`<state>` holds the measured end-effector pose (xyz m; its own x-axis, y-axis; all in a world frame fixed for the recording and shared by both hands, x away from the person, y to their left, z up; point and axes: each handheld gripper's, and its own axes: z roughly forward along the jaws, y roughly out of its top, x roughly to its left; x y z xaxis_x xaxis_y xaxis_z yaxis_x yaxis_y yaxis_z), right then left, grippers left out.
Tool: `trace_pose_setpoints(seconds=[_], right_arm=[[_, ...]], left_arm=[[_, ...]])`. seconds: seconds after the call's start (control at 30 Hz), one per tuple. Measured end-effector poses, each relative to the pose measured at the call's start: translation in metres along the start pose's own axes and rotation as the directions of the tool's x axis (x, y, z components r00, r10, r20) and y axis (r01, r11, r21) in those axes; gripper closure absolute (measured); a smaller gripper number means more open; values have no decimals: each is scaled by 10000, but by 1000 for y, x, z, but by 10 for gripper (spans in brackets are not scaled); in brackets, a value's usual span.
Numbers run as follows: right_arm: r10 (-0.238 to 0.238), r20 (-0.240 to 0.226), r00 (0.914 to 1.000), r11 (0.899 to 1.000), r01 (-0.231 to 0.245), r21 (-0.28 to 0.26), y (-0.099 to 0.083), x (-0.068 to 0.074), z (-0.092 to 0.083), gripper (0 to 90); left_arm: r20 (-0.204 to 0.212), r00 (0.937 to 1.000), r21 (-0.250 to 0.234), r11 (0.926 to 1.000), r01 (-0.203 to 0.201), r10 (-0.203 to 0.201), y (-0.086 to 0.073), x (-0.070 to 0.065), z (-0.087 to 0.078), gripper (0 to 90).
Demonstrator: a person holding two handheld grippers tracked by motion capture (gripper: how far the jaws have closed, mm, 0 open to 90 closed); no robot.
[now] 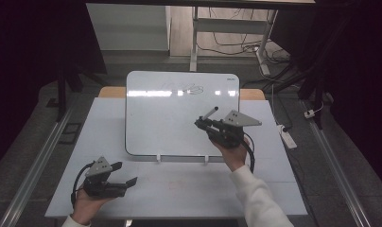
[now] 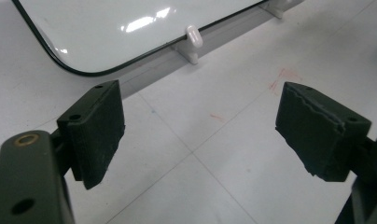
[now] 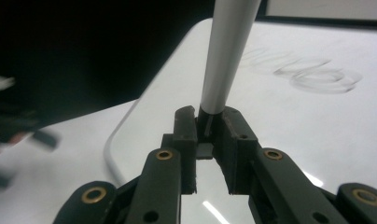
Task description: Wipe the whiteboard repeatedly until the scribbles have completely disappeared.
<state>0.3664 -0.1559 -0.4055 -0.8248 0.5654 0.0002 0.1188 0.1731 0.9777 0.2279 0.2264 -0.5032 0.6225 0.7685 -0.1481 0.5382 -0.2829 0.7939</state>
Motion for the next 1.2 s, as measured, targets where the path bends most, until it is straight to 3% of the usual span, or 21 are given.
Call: trace_pose_setpoints(seconds=[0.17,0.37,0.57,0.8,0.87,0.9,0.97,1.03,1.07,1.13,1.2], right_arm=[[157,645,9978,9999,-154,-50,13,-14,24,772],[216,1663,9858,9997,-194,-148,29,-34,72,772],[274,2043,9785,9995,-237,-205,39,-43,104,773],[430,2229,9739,9988,-369,-312,47,-52,143,773],[535,1891,9805,9985,-510,-178,44,-48,154,773],[222,1367,9904,9996,-242,123,39,-39,163,773],[-14,1129,9936,9995,-20,307,38,-34,166,773],[-480,1408,9889,9983,428,399,41,-32,167,773],[-88,2025,9793,10000,85,23,46,-40,162,773],[192,2228,9747,9998,-167,-131,48,-44,160,773],[297,2048,9784,9995,-282,-105,47,-43,163,773]], left_arm=[[-64,10000,18,10000,-32,32,-3,3,2,165],[-169,9998,1,9999,-115,115,-6,3,4,165],[-259,9996,17,9999,-143,143,-8,5,5,166],[-295,9995,61,9999,-98,100,-9,8,7,168],[-322,9994,62,9999,-95,97,-9,9,7,169],[-330,9994,57,9999,-88,90,-9,9,7,170],[-331,9994,55,10000,-42,44,-9,10,7,170],[-338,9994,61,10000,-45,47,-9,10,8,170],[-341,9994,72,10000,-52,55,-9,10,8,171],[-331,9994,47,10000,-79,81,-9,9,8,171],[-314,9994,35,9999,-105,106,-8,9,8,172]])
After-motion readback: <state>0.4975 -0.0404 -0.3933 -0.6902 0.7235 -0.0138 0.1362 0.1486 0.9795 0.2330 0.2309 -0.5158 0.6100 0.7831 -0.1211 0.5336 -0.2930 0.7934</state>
